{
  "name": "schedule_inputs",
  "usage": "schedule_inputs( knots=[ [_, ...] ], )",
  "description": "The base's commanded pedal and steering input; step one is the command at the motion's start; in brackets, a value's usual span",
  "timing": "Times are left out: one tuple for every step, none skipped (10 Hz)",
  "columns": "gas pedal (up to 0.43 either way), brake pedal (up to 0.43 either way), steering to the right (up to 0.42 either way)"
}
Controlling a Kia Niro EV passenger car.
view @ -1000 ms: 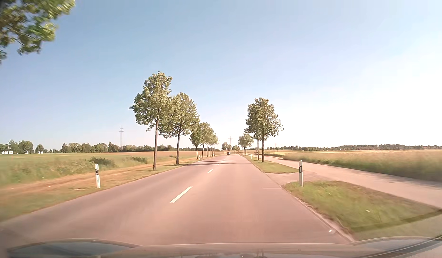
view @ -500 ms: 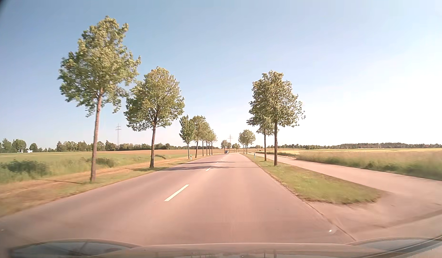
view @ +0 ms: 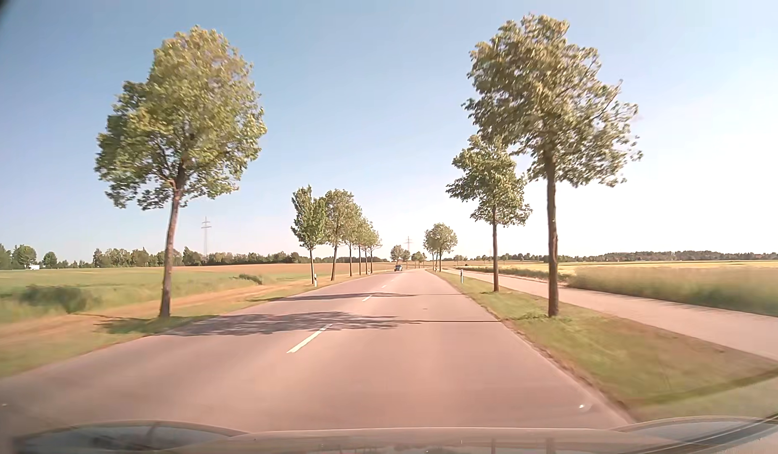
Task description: Follow the waypoints while adhering to traffic rules and regulations
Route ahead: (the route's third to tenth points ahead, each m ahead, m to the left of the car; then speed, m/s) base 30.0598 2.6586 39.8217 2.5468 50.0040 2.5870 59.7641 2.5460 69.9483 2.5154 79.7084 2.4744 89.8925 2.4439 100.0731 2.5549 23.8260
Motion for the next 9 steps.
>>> schedule_inputs(
  knots=[
    [0.209,0.012,0.001],
    [0.209,0.012,0.003],
    [0.209,0.012,0.003],
    [0.209,0.012,0.003],
    [0.209,0.012,0.003],
    [0.209,0.012,0.003],
    [0.209,0.012,0.003],
    [0.209,0.012,0.002],
    [0.209,0.012,0.001]
  ],
)
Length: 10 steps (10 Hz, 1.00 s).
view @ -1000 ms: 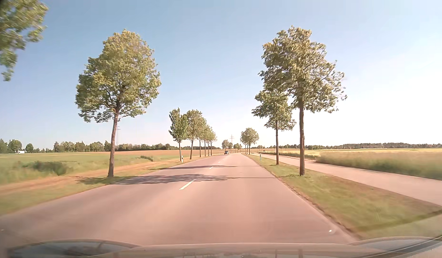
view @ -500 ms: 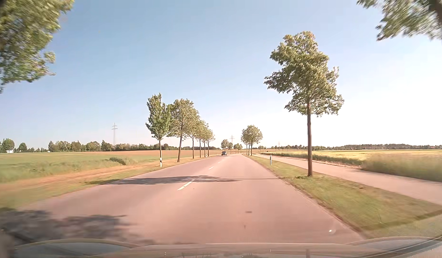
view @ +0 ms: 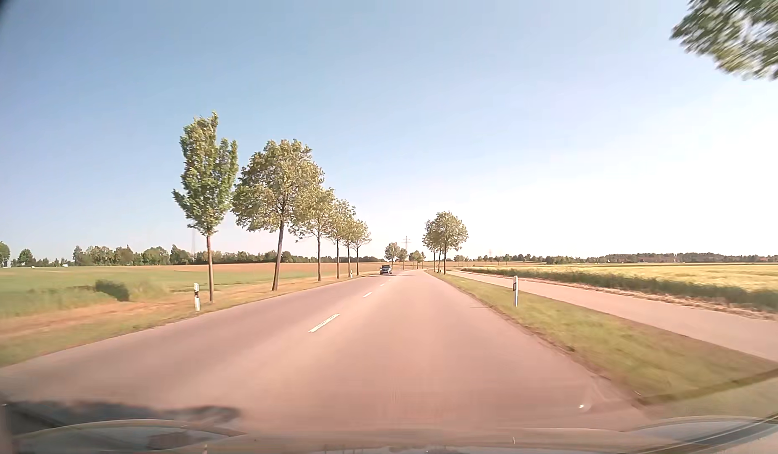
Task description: Follow the waypoints while adhering to traffic rules and regulations
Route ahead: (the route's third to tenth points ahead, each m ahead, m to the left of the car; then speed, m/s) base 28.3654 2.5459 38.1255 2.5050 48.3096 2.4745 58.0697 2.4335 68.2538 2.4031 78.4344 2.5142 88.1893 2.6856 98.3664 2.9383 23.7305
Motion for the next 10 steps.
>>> schedule_inputs(
  knots=[
    [0.209,0.012,-0.001],
    [0.209,0.012,-0.001],
    [0.209,0.012,-0.002],
    [0.209,0.006,-0.001],
    [0.209,0.012,-0.001],
    [0.209,0.012,-0.001],
    [0.209,0.012,0.0],
    [0.209,0.012,0.001],
    [0.209,0.012,0.001],
    [0.209,0.012,0.001]
  ],
)
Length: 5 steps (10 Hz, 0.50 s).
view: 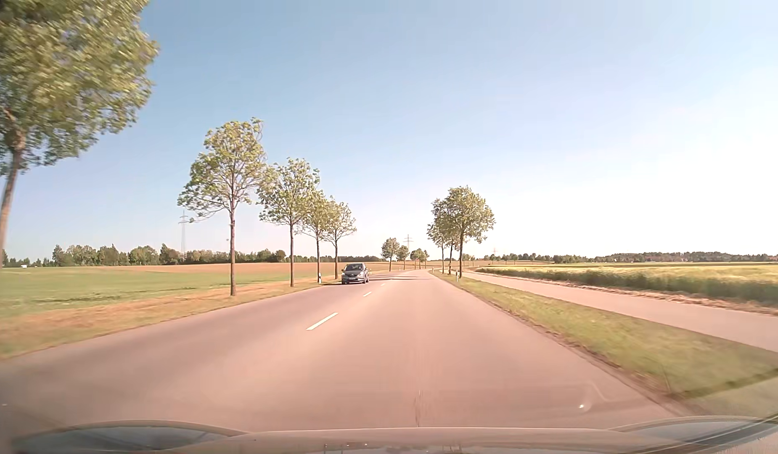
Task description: Follow the waypoints while adhering to traffic rules and regulations
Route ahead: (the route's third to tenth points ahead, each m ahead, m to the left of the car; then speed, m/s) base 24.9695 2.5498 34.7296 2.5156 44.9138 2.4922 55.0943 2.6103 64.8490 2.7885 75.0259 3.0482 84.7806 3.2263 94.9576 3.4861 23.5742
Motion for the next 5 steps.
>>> schedule_inputs(
  knots=[
    [0.209,0.012,0.001],
    [0.209,0.012,0.001],
    [0.209,0.012,0.001],
    [0.209,0.012,0.001],
    [0.209,0.012,0.001]
  ],
)
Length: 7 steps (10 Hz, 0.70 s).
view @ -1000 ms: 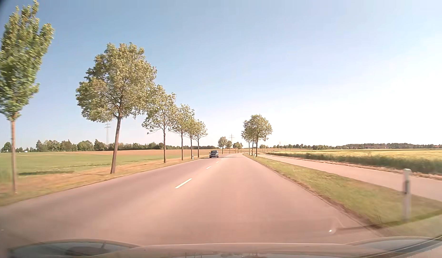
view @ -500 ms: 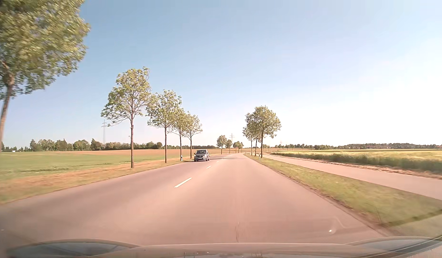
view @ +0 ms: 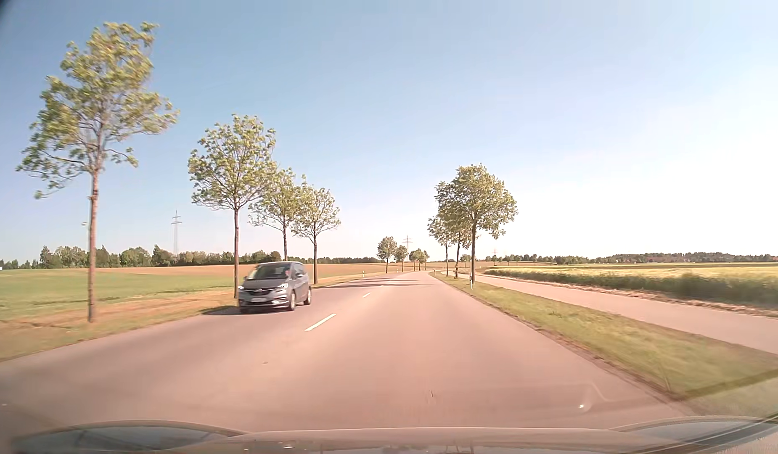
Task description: Follow the waypoints while adhering to traffic rules and regulations
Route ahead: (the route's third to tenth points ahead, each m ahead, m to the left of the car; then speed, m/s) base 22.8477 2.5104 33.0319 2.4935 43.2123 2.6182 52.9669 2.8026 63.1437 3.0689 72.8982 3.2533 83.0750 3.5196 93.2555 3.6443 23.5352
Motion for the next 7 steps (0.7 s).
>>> schedule_inputs(
  knots=[
    [0.209,0.012,0.001],
    [0.209,0.012,0.001],
    [0.209,0.012,0.001],
    [0.209,0.012,0.001],
    [0.209,0.012,0.0],
    [0.209,0.012,-0.002],
    [0.209,0.012,-0.003]
  ],
)
